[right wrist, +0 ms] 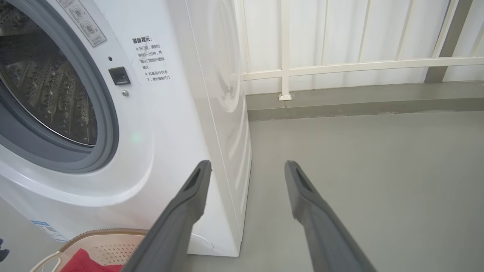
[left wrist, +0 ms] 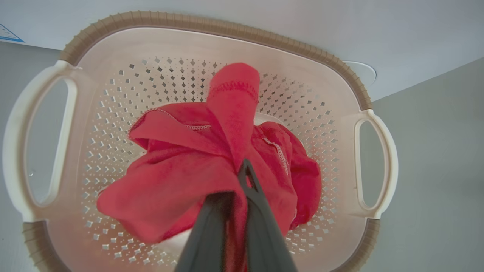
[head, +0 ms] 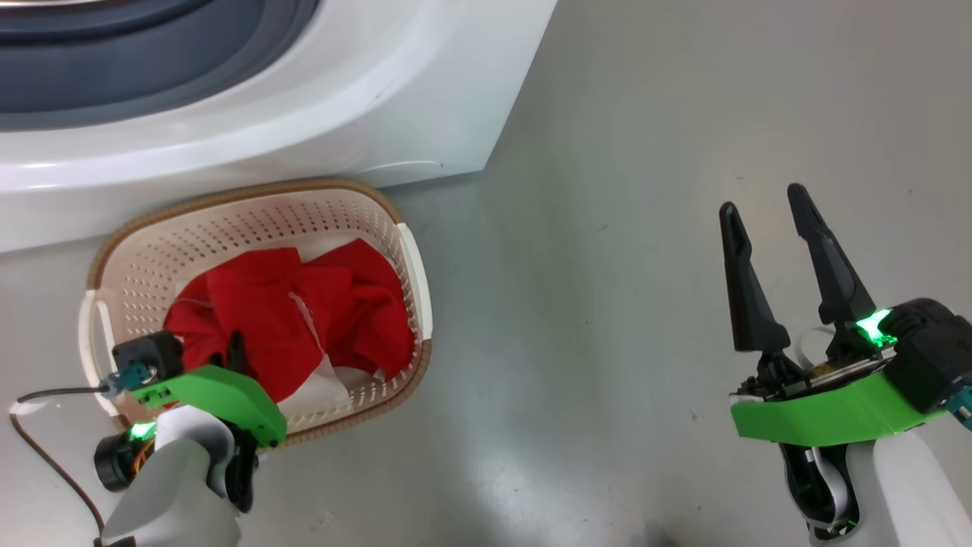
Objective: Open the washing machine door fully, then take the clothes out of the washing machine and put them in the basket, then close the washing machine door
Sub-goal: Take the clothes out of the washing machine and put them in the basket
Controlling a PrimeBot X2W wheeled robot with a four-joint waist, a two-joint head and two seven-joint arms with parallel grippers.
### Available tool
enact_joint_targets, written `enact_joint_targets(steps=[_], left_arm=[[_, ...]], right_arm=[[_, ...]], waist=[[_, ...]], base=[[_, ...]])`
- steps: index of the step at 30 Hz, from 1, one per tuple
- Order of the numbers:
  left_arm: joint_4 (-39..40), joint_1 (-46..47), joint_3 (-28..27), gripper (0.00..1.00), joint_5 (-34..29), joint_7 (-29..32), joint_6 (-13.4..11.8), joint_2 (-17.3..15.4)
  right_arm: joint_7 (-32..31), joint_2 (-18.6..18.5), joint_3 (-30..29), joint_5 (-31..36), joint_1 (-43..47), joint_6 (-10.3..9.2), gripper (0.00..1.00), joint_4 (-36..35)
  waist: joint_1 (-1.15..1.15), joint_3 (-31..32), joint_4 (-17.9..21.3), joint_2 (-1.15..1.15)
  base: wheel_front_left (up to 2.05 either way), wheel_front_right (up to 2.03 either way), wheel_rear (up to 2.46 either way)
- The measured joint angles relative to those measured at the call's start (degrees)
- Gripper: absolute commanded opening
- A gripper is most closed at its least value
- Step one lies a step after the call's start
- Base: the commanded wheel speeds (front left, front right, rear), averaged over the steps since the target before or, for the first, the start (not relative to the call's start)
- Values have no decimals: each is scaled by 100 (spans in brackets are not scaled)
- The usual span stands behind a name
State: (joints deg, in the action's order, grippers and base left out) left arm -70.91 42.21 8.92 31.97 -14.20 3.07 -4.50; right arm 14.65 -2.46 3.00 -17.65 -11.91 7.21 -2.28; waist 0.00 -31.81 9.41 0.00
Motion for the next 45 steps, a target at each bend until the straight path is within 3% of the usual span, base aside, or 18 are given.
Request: enact_joint_targets(steps=[12, 13, 14, 15, 16, 34, 45], left_arm=[[-257, 57, 8, 0, 92, 111, 7, 54], [-261, 60, 10, 9, 97, 121, 7, 57], [-267, 61, 14, 35, 99, 135, 8, 62], [-275, 62, 22, 93, 99, 163, 8, 66], [-282, 62, 32, 100, 99, 178, 8, 74], [-140, 115, 9, 100, 213, -9, 49, 168], [1604, -738, -11, 100, -162, -10, 107, 181]], right_arm=[[0, 0, 34, 0, -45, 0, 100, -16], [0, 0, 34, 0, -47, 0, 100, -16], [0, 0, 35, 1, -54, 0, 100, -15], [0, 0, 36, 1, -77, 0, 100, -12], [0, 0, 36, 1, -108, 0, 100, -12], [0, -1, -45, 1, -87, 0, 100, 149], [0, -3, -205, 27, 137, 0, 100, 433]], waist=[[0, -197, -9, 0], [0, -205, -15, 0], [0, -212, -19, 0], [0, -215, -23, 0], [0, -214, -27, 0], [0, 268, -197, 0], [0, 819, -369, 0]], base=[[0, 0, 0], [0, 0, 0], [0, 0, 0], [0, 0, 0], [0, 0, 0], [0, 0, 0], [0, 0, 0]])
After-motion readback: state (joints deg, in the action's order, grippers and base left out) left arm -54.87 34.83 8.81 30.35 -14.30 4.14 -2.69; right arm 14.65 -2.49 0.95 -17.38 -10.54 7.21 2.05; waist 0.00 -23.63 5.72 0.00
